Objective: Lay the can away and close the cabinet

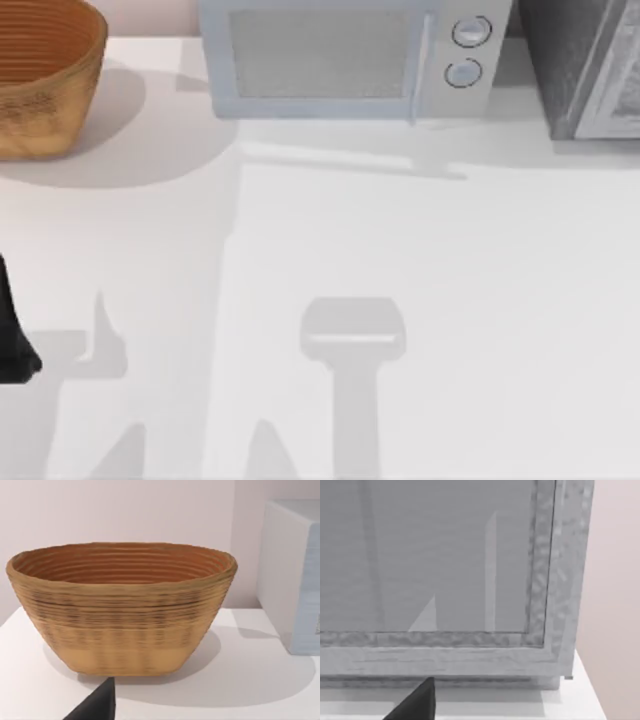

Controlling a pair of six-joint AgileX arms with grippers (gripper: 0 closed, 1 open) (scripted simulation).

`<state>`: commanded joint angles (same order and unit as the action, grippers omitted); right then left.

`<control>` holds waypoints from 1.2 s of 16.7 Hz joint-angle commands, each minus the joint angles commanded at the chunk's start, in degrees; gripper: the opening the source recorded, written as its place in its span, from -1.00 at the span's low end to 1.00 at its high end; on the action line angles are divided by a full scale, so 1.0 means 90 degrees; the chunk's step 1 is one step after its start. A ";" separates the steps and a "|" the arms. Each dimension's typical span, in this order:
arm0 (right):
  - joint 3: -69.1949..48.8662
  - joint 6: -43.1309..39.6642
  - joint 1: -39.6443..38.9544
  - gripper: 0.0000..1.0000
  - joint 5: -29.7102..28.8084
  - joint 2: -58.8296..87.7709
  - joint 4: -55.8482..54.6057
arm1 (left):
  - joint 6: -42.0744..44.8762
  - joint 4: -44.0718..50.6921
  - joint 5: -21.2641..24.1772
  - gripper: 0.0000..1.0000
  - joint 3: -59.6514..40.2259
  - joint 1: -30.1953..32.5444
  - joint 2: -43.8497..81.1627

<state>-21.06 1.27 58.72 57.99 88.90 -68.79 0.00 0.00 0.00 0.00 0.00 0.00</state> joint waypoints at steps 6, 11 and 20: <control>-0.0177 0.0003 -0.0013 1.00 0.0002 -0.0058 0.0165 | 0.0000 0.0000 0.0000 1.00 0.0000 0.0000 0.0000; -0.1574 -0.0007 0.0079 1.00 0.0102 -0.0177 0.1622 | 0.0000 0.0000 0.0000 1.00 0.0000 0.0000 0.0000; -0.5681 -0.0016 0.0184 1.00 0.0217 -0.0686 0.6500 | 0.0000 0.0000 0.0000 1.00 0.0000 0.0000 0.0000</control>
<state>-72.18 1.13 60.38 59.95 82.73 -10.29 0.00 0.00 0.00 0.00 0.00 0.00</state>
